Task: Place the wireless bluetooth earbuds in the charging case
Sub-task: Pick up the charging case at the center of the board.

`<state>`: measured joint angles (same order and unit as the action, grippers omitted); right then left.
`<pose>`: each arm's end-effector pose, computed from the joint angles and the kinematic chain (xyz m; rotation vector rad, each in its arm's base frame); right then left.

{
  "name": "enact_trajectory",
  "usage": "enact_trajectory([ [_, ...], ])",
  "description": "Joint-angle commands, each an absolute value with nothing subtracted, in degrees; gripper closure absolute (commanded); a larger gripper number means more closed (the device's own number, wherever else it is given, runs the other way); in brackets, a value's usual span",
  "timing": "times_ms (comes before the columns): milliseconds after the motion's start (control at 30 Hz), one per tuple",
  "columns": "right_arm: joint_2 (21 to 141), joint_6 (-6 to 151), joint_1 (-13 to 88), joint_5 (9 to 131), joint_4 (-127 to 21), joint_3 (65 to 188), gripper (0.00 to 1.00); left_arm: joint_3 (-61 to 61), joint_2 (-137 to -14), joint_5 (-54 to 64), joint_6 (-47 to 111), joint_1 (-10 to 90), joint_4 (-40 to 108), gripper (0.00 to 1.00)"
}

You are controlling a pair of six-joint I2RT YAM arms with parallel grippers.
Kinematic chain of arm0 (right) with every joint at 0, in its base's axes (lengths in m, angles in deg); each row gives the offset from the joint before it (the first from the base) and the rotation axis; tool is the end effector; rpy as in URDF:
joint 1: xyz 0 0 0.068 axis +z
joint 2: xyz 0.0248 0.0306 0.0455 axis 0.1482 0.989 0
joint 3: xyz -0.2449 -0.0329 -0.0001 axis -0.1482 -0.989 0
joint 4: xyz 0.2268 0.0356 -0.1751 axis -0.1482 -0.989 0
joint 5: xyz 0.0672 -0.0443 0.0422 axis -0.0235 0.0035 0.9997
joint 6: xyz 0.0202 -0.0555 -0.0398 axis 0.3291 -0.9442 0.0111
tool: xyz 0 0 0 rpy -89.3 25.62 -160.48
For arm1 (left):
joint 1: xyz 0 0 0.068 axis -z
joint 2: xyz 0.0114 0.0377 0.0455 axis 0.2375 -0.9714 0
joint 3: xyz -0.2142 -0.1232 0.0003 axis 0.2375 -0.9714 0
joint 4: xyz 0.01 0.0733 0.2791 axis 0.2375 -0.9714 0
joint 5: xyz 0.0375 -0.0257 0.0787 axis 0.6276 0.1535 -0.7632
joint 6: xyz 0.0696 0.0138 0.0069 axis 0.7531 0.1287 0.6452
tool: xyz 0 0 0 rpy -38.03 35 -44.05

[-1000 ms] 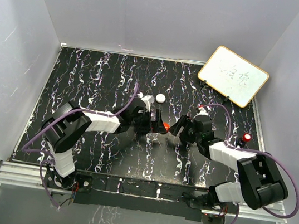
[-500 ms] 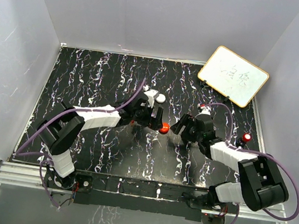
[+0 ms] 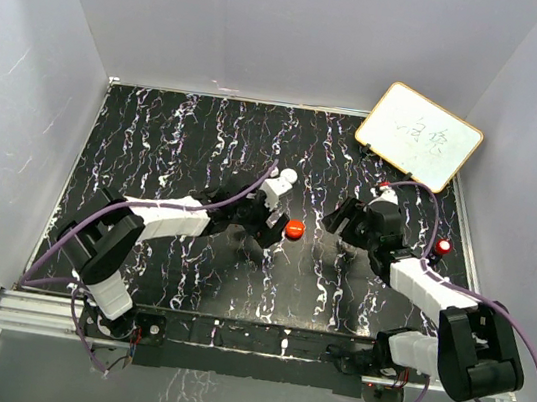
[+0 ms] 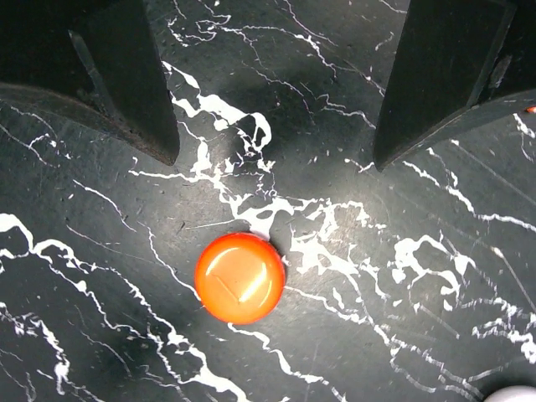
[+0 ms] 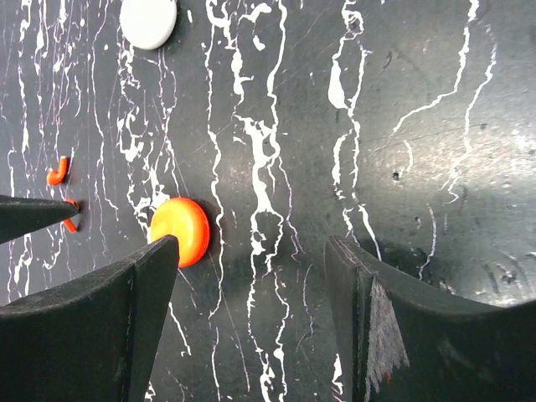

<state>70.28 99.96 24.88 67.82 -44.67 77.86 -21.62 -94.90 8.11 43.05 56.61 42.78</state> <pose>0.2742 0.0864 0.1149 0.2977 2.2368 0.5945 0.2766 -0.2722 0.1284 0.9011 2.0239 -0.6445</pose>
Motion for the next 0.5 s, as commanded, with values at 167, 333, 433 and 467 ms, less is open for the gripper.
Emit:
enact_trajectory([
  [167,68.31,98.07,23.07,68.9,-44.0,80.35,0.31,-23.73,-94.31,16.17,54.72,56.89,53.18,0.02],
  [333,67.82,97.64,22.86,69.13,-44.0,80.2,0.31,-25.28,-96.93,19.23,58.01,56.98,60.64,0.03],
  [433,67.26,97.58,22.63,69.36,-44.0,80.06,0.31,-23.01,-99.41,19.85,60.42,56.98,57.85,0.03],
  [467,67.08,97.54,22.42,69.42,-44.0,80.03,0.31,-21.99,-100.4,20.44,61.35,56.98,56.36,0.03],
])
